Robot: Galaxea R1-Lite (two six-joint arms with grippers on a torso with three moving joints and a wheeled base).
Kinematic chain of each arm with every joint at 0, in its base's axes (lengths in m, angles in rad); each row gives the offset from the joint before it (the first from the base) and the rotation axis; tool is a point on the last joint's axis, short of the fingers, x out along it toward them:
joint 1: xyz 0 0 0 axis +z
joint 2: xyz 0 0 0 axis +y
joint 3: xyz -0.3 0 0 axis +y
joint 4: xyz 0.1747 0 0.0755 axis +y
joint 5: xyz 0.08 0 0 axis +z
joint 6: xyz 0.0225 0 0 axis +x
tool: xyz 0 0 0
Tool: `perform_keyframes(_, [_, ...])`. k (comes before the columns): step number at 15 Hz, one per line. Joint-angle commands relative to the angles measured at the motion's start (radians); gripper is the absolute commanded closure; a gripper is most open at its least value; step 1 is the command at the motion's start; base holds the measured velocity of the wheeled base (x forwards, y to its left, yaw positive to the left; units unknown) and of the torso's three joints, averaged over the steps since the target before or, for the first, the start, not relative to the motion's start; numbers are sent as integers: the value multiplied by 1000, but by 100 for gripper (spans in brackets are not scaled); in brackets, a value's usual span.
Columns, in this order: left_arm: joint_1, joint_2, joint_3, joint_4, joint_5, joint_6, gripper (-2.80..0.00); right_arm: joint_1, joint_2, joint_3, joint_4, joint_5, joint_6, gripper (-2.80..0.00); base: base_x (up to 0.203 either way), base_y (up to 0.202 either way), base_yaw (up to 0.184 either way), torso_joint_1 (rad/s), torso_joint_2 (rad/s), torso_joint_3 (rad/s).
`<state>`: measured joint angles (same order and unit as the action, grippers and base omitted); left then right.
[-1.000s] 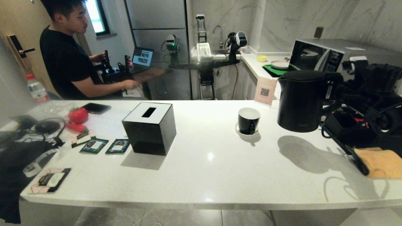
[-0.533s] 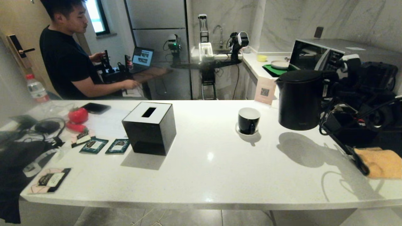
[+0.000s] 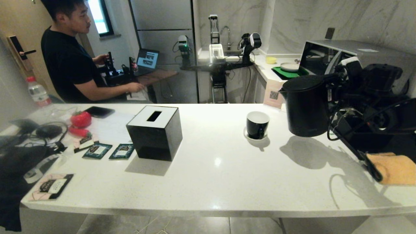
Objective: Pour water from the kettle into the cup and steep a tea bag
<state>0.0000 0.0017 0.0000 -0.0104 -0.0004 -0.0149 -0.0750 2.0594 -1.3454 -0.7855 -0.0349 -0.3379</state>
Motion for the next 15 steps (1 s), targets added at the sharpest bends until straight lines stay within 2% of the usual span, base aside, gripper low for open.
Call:
perform_keyframes(1, [0, 0, 0, 0, 0, 0, 0, 12, 2, -3, -6, 0, -30, 0, 0, 0, 0, 0, 0, 0])
perform_keyframes(15, [0, 0, 0, 0, 0, 0, 0, 89, 48, -106, 5, -2, -232, 0, 0, 0, 0, 0, 0, 0])
